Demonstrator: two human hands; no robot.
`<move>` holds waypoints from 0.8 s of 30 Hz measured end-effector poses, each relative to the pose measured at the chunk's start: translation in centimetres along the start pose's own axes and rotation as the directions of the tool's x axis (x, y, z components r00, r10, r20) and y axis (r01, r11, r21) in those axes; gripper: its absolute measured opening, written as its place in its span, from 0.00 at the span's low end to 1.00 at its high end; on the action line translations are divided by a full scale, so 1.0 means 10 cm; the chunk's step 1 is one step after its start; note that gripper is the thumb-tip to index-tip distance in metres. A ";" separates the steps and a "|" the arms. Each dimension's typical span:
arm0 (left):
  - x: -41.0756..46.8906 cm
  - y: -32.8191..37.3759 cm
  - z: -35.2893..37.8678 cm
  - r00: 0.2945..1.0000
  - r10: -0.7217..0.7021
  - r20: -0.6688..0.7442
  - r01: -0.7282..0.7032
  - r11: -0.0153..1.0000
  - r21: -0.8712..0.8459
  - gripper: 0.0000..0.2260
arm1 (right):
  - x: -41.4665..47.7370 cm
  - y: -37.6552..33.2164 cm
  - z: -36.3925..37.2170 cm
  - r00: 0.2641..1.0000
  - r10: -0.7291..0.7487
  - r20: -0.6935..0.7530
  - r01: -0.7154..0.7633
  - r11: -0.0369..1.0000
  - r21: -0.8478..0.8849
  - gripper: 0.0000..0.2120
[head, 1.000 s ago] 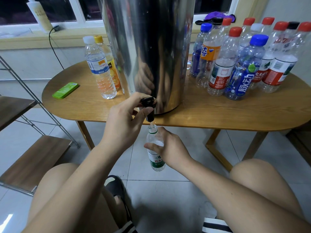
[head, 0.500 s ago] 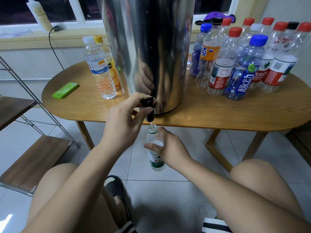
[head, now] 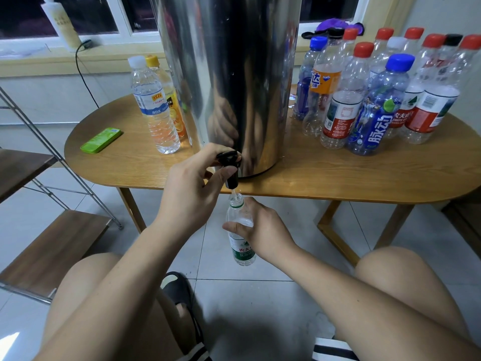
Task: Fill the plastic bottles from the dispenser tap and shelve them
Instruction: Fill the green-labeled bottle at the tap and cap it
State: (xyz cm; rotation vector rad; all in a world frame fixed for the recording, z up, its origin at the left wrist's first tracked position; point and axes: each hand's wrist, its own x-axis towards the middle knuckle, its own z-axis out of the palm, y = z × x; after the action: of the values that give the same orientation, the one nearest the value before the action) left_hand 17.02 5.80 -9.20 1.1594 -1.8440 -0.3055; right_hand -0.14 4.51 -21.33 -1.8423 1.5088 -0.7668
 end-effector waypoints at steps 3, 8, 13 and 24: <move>0.00 0.01 0.00 1.000 0.000 -0.002 0.000 1.000 -0.003 0.09 | 0.00 0.01 0.00 1.000 -0.008 -0.003 0.008 1.000 0.003 0.37; 0.00 0.00 0.00 1.000 0.002 -0.002 -0.002 1.000 -0.003 0.09 | 0.00 0.01 0.00 1.000 0.000 0.002 0.000 1.000 -0.006 0.37; 0.00 -0.02 0.00 1.000 0.002 0.004 -0.002 1.000 -0.002 0.10 | -0.01 0.01 -0.01 1.000 -0.005 -0.005 0.005 1.000 -0.021 0.38; 0.00 -0.02 0.00 1.000 0.001 0.001 -0.001 1.000 0.012 0.10 | 0.00 0.03 -0.01 1.000 -0.025 -0.005 0.024 0.997 -0.069 0.32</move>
State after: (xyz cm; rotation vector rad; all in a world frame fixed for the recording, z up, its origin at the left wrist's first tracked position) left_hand 17.12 5.68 -9.33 1.1660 -1.8497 -0.2949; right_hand -0.42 4.44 -21.48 -1.9141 1.5364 -0.7404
